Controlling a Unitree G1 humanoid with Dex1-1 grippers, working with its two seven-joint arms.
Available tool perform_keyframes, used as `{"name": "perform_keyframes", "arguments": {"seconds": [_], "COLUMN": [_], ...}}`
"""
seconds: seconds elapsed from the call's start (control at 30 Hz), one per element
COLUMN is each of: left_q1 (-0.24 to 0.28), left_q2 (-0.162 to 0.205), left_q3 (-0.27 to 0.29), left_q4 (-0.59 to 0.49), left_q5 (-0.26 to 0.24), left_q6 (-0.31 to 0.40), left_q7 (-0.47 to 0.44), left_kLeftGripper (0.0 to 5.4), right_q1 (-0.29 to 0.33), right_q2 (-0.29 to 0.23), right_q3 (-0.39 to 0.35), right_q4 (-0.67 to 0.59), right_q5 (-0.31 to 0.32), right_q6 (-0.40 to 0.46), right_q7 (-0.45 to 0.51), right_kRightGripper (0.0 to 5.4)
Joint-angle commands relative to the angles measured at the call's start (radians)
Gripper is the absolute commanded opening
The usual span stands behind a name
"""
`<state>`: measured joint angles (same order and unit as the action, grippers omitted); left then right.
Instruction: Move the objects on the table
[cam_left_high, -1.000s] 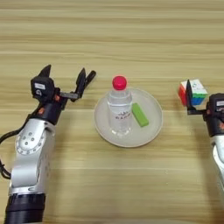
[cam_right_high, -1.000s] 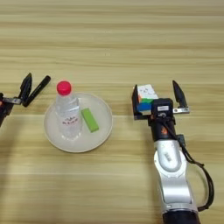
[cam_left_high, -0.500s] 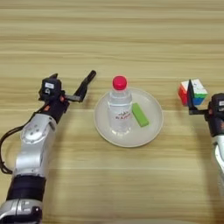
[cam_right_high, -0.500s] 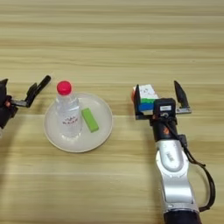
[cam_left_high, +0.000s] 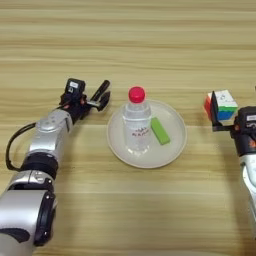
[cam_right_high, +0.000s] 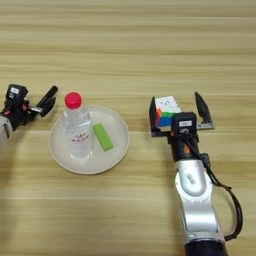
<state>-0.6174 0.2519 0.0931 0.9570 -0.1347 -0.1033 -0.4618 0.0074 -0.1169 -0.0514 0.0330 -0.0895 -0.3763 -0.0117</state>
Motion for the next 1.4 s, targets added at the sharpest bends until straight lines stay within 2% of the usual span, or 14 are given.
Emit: {"name": "perform_keyframes", "arguments": {"seconds": [0.03,0.3,0.53,1.03,1.4], "left_q1": [-0.065,-0.112,-0.128,-0.129,-0.127], "left_q2": [-0.005,-0.001,0.009,0.014,0.015], "left_q3": [-0.004,-0.01,-0.013,-0.011,-0.013], "left_q4": [0.097,0.197,0.244,0.264,0.262], "left_q5": [0.019,0.057,0.092,0.107,0.109], "left_q6": [-0.012,-0.028,-0.005,0.005,0.002], "left_q7": [-0.019,0.005,0.041,0.057,0.053], "left_kLeftGripper": [5.35,5.35,5.35,3.42,2.29], "right_q1": [0.0,0.006,0.009,0.014,0.014], "right_q2": [-0.004,-0.006,-0.006,-0.008,-0.006], "right_q3": [0.0,0.0,-0.001,-0.004,-0.004], "right_q4": [-0.013,-0.022,-0.028,-0.042,-0.043], "right_q5": [-0.001,-0.003,-0.001,0.004,0.004], "right_q6": [0.012,0.01,0.012,0.017,0.015], "right_q7": [0.003,0.004,0.005,0.009,0.007], "right_kRightGripper": [5.4,5.4,5.4,5.4,5.4]}}
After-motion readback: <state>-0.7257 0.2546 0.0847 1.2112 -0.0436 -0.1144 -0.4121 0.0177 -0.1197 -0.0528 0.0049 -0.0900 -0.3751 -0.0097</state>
